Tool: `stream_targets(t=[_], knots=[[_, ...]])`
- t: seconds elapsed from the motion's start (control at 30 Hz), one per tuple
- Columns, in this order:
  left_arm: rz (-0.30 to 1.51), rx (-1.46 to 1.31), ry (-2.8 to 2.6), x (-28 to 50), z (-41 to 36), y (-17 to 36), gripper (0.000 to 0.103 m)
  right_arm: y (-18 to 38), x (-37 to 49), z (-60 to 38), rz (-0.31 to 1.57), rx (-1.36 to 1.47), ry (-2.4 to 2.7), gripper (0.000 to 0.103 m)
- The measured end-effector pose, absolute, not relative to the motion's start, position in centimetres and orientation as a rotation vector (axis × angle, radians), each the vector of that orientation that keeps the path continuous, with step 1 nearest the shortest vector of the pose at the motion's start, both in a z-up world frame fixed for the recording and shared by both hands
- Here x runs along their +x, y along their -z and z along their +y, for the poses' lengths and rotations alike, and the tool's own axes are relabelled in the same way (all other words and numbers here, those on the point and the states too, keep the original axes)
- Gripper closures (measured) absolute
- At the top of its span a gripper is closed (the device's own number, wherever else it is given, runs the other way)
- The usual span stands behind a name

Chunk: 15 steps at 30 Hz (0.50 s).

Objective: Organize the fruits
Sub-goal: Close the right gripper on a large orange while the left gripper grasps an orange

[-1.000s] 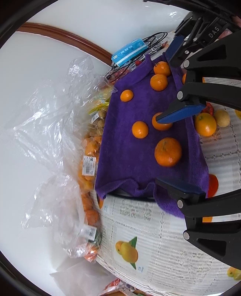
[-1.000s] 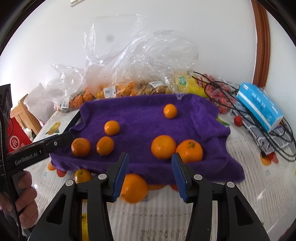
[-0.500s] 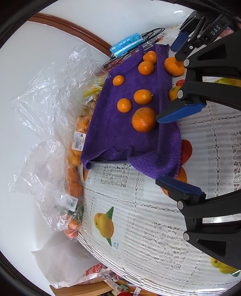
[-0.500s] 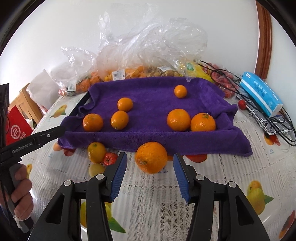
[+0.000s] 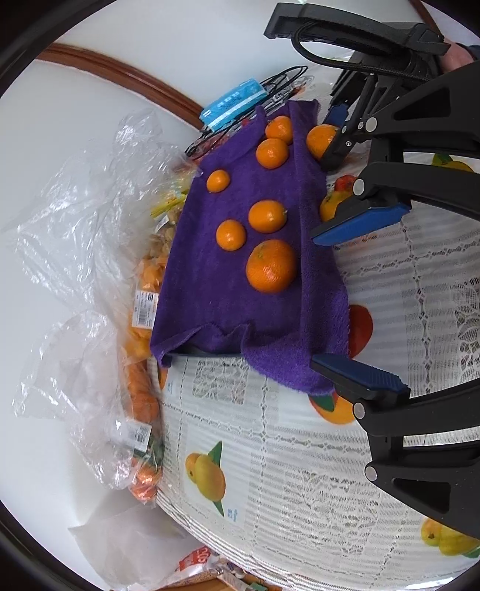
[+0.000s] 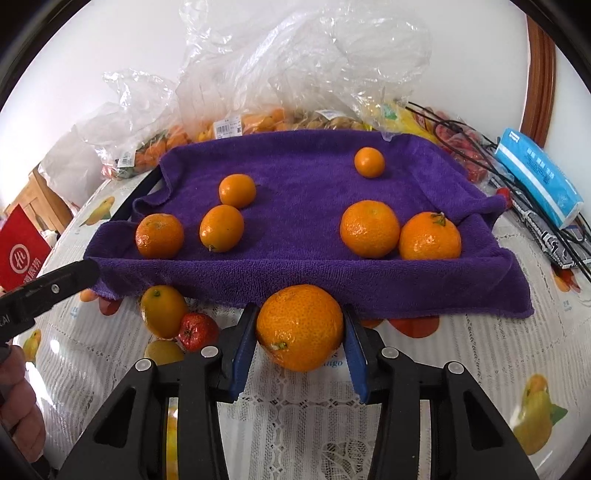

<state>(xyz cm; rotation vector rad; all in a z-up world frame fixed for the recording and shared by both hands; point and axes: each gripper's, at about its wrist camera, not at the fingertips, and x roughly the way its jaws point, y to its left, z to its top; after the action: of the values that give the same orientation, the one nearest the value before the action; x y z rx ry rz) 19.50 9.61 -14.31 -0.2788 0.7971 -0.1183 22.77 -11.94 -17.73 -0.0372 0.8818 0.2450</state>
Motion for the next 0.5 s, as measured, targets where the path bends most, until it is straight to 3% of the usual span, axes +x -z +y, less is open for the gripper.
stream_targets(t=[0.4, 0.47, 0.5], knots=[[0.863, -0.26, 0.201, 20.9, 4.2, 15.6, 0.045, 16.1, 20.7, -17.4, 0.808, -0.05, -0.237, 0.059], [0.887, -0.286, 0.182, 21.2, 4.0, 16.2, 0.048, 16.2, 20.6, -17.8, 0.809, -0.047, -0.248, 0.059], [0.892, -0.295, 0.174, 21.2, 3.9, 16.4, 0.054, 16.3, 20.6, -18.0, 0.808, -0.044, -0.252, 0.059]])
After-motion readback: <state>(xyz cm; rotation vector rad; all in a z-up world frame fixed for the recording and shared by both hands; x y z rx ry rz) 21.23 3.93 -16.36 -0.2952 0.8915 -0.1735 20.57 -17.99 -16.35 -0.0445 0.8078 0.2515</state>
